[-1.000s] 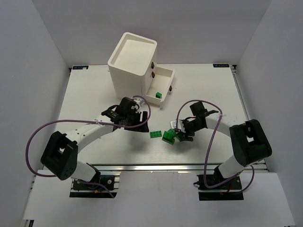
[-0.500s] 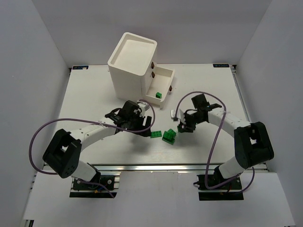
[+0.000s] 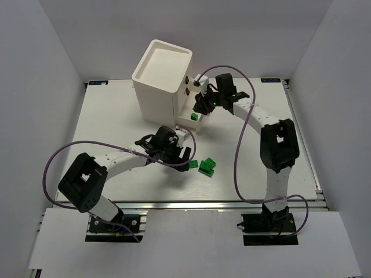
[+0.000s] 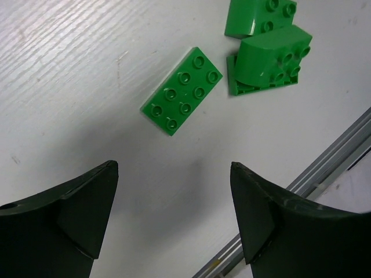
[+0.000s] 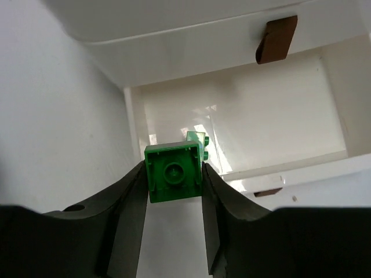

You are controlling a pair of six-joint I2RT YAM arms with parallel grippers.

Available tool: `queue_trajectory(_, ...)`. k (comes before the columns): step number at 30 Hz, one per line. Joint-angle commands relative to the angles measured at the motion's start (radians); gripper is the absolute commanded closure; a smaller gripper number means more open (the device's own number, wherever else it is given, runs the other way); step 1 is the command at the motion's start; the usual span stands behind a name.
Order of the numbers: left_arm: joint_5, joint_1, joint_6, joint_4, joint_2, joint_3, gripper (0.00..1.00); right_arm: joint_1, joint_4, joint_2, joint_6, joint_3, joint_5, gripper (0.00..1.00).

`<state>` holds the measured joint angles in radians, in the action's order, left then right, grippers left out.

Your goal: Sort the legos into containers by color

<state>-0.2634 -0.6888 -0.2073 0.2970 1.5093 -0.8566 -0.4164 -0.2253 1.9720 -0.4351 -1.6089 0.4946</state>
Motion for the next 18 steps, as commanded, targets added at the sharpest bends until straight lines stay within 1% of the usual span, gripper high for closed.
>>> queue_trajectory(1, 0.003, -0.032, 0.091, -0.051, 0.000, 0.013, 0.12, -0.013, 0.037, 0.086, 0.170, -0.103, -0.082, 0.68)
queue_trajectory(2, 0.007, -0.032, 0.104, -0.071, 0.000, 0.016, 0.12, -0.016, 0.021, 0.105, 0.174, -0.129, -0.086, 0.49)
queue_trajectory(3, 0.013, -0.043, 0.118, -0.078, 0.003, 0.018, 0.12, -0.016, 0.012, 0.120, 0.174, -0.170, -0.082, 0.39)
queue_trajectory(4, 0.032, -0.052, 0.144, -0.084, 0.011, 0.016, 0.12, -0.013, 0.012, 0.129, 0.177, -0.178, -0.070, 0.33)
queue_trajectory(5, 0.038, -0.052, 0.158, -0.090, 0.015, 0.013, 0.12, -0.013, 0.020, 0.128, 0.177, -0.180, -0.065, 0.30)
queue_trajectory(8, 0.071, -0.070, 0.238, -0.096, 0.037, 0.002, 0.13, -0.001, 0.027, 0.088, 0.182, -0.157, -0.044, 0.29)
queue_trajectory(9, 0.081, -0.071, 0.285, -0.091, 0.046, -0.010, 0.13, 0.008, 0.029, 0.073, 0.188, -0.146, -0.013, 0.29)
queue_trajectory(12, 0.116, -0.092, 0.359, -0.084, 0.086, -0.028, 0.14, 0.036, 0.033, -0.001, 0.200, -0.066, 0.039, 0.29)
queue_trajectory(15, 0.141, -0.092, 0.454, -0.091, 0.137, -0.047, 0.15, 0.070, 0.049, -0.112, 0.210, 0.032, 0.074, 0.28)
queue_trajectory(16, 0.144, -0.092, 0.473, -0.093, 0.150, -0.065, 0.15, 0.082, 0.053, -0.136, 0.210, 0.079, 0.079, 0.28)
queue_trajectory(18, 0.145, -0.092, 0.499, -0.102, 0.193, -0.088, 0.15, 0.090, 0.058, -0.192, 0.211, 0.122, 0.093, 0.28)
